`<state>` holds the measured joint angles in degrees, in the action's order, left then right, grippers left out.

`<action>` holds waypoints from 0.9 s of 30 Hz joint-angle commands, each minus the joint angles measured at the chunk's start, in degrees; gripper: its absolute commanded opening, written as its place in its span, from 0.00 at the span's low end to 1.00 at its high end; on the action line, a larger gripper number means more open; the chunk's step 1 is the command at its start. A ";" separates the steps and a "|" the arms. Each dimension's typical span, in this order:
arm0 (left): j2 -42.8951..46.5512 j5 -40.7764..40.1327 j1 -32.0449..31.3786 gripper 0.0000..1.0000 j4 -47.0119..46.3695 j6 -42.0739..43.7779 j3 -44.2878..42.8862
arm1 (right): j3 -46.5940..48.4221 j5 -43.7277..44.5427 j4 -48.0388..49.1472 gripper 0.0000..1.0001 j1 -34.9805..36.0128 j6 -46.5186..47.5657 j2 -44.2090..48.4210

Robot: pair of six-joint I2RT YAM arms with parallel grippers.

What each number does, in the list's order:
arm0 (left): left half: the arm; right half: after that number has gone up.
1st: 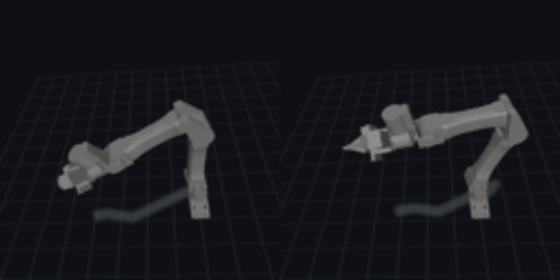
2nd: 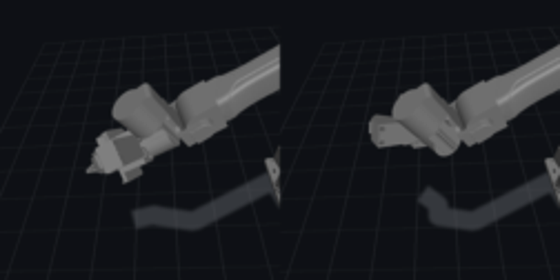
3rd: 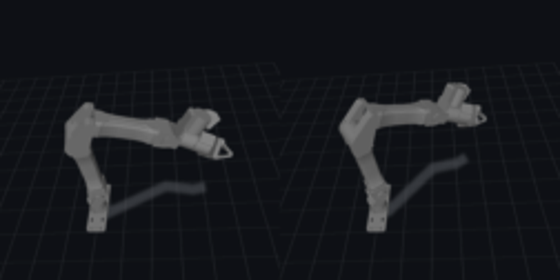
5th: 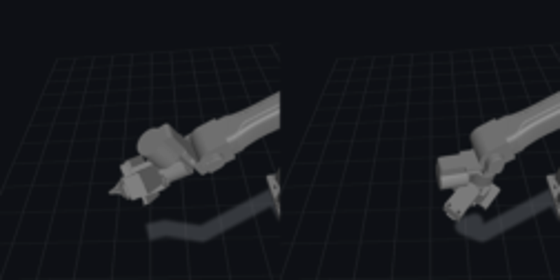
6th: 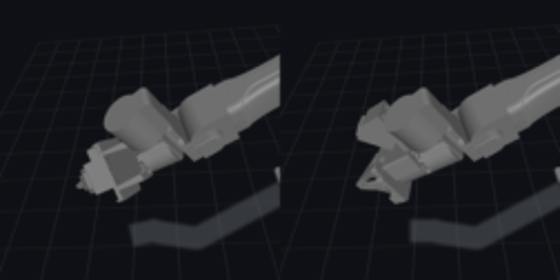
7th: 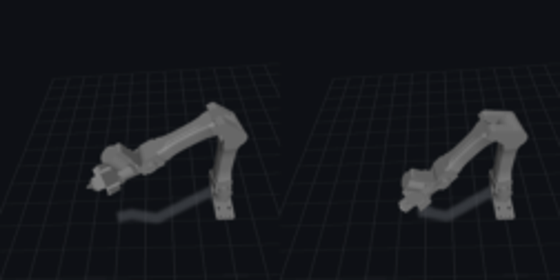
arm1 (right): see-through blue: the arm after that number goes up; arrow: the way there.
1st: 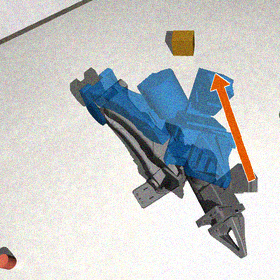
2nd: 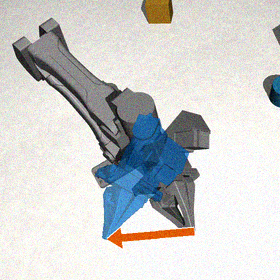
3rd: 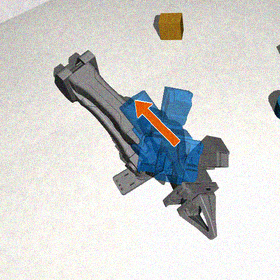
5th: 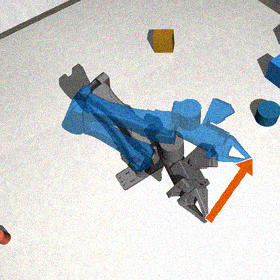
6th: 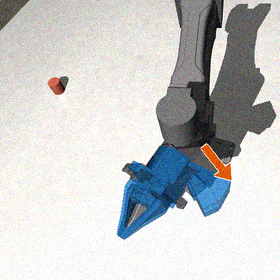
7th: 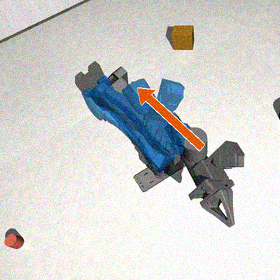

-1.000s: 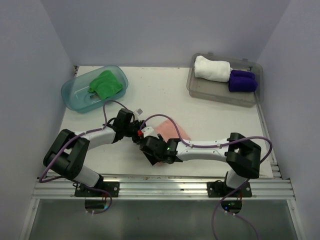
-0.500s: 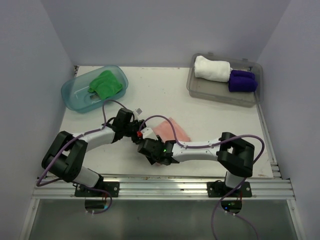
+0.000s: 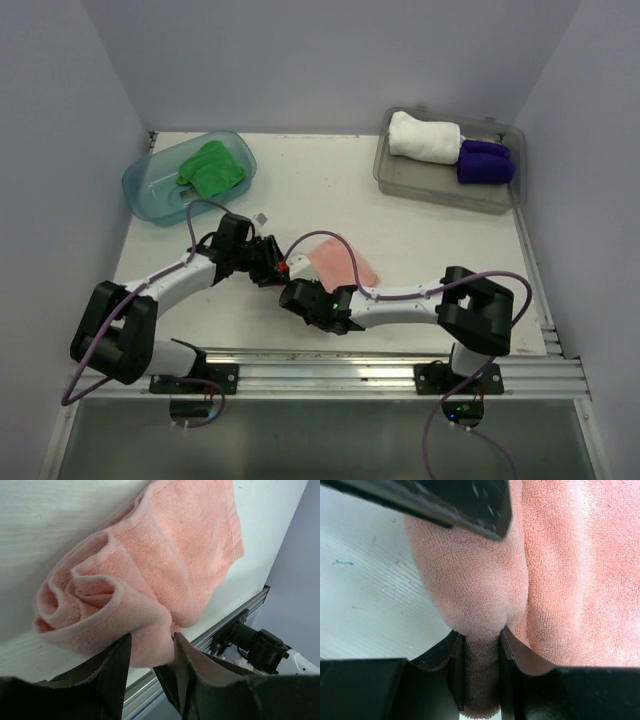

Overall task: Roll the towels
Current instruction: Roll the towel

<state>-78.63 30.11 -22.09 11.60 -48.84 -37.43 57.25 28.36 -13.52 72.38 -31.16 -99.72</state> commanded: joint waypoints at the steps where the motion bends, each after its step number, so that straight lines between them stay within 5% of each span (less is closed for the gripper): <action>1: 2.86 -2.78 2.83 0.45 6.07 1.90 -1.33 | -4.69 -5.85 -1.78 0.00 -0.75 -3.03 -2.85; 11: 10.42 -3.92 8.28 0.47 11.34 3.57 -2.82 | -12.77 -22.36 10.52 0.00 -4.34 -0.66 4.35; 21: 13.06 -2.08 8.38 0.47 9.94 4.54 1.30 | -17.70 -48.04 18.53 0.00 -16.47 -4.34 7.00; 27: 15.09 -3.81 7.59 0.57 10.55 6.04 2.89 | -19.98 -59.20 25.02 0.00 -21.22 -9.61 5.16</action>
<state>-64.93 26.94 -14.15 22.09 -44.80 -34.85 40.21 -19.84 12.03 52.86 -36.14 -91.90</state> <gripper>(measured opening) 0.559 0.278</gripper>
